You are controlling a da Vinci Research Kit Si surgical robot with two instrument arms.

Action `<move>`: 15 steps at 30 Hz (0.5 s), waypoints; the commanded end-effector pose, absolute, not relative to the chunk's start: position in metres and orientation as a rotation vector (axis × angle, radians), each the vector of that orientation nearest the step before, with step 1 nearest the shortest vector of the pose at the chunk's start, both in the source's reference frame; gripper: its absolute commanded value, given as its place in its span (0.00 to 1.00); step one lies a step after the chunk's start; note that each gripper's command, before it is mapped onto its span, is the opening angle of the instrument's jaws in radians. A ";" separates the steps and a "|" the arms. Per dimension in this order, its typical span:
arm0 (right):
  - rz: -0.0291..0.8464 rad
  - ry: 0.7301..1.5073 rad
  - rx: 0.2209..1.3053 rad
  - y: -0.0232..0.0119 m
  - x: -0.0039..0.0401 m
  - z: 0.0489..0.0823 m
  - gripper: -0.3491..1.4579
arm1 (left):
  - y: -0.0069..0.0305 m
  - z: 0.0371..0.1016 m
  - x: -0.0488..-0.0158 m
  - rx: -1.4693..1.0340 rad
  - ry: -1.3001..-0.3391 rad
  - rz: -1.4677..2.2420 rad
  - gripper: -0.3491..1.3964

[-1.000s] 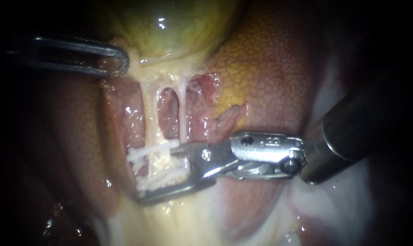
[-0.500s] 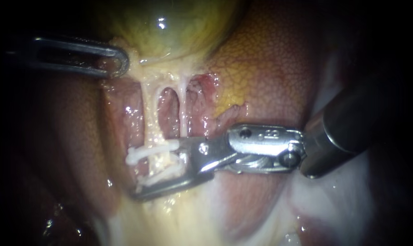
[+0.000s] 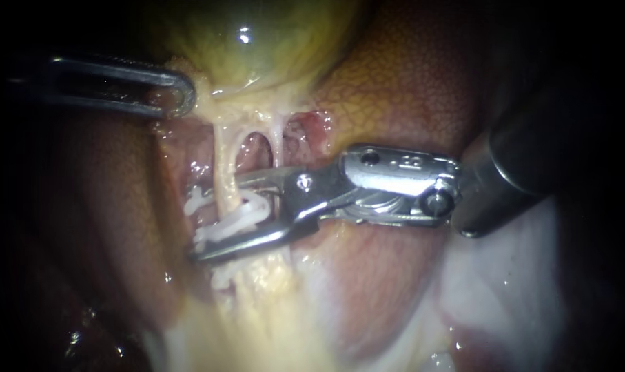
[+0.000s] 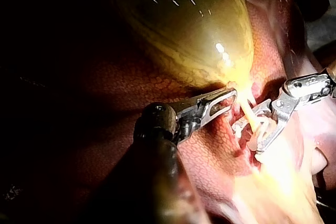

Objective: Clipping third clip left tube

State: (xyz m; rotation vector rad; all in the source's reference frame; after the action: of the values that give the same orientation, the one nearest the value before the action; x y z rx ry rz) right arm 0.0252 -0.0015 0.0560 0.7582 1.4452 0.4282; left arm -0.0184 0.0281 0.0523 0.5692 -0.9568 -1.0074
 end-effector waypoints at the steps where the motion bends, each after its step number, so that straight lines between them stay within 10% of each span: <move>1: 0.432 1.450 0.758 -0.0013 0.0252 0.0559 0.44 | 0.0281 0.0523 -0.0184 0.569 -0.957 -1.007 0.00; 15: 0.441 1.537 0.800 0.0011 0.0249 0.0554 0.43 | 0.0281 0.0523 -0.0185 0.569 -0.957 -1.008 0.00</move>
State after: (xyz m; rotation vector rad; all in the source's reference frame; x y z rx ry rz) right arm 0.0249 0.0012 0.0554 0.8201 1.5576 0.4278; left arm -0.0185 0.0281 0.0523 0.5687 -0.9569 -1.0079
